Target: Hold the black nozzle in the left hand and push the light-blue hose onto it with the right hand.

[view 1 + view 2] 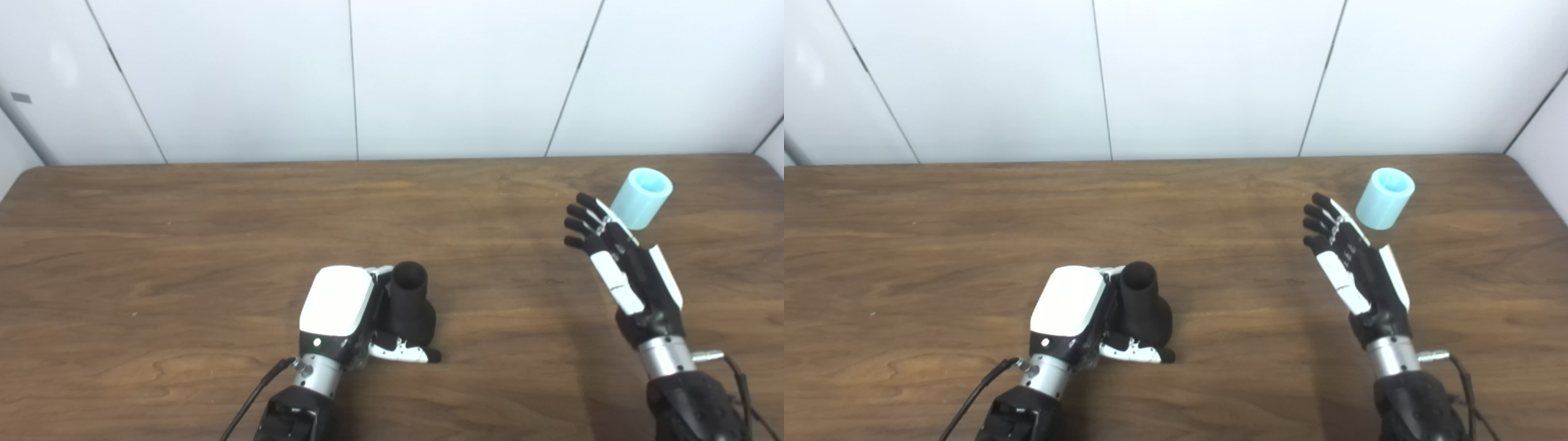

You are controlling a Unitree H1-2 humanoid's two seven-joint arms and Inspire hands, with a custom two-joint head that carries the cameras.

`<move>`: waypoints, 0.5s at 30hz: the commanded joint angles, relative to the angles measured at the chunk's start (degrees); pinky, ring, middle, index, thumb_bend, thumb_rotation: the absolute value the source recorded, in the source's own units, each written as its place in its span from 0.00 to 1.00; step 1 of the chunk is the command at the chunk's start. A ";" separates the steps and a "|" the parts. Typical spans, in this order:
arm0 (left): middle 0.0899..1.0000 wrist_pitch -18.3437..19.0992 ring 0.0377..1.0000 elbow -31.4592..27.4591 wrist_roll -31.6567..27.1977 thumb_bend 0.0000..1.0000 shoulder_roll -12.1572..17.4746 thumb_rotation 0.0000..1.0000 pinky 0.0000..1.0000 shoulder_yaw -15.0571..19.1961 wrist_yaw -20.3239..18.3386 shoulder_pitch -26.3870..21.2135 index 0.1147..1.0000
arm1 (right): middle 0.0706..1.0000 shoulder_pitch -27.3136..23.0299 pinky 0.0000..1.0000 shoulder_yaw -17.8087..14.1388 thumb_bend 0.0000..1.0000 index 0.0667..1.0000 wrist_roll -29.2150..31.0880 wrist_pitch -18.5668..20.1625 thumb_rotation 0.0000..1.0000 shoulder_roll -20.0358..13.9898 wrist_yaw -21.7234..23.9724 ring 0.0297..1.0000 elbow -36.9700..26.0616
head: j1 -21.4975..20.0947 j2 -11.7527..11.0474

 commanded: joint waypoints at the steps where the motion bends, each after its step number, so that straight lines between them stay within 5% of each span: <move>1: 0.37 -1.12 0.47 1.80 -1.27 0.52 -0.51 0.00 0.48 -0.94 -2.19 1.11 0.44 | 0.84 -3.43 0.74 -0.55 0.52 0.85 -2.04 1.98 0.66 -1.98 -0.28 0.83 -5.23 | -0.04 0.06; 8: 0.39 -1.31 0.50 1.54 -2.23 0.52 0.31 0.00 0.52 -0.59 -2.77 1.45 0.44 | 0.84 -10.48 0.70 -1.37 0.51 0.84 -9.70 10.28 0.49 -7.87 0.24 0.82 -10.05 | -4.38 0.59; 15: 0.38 -1.75 0.50 1.36 -2.45 0.52 0.58 0.00 0.50 0.00 -2.51 1.76 0.43 | 0.85 -16.87 0.69 1.01 0.56 0.81 -21.72 13.32 0.21 -14.80 1.69 0.81 -8.87 | -7.02 0.77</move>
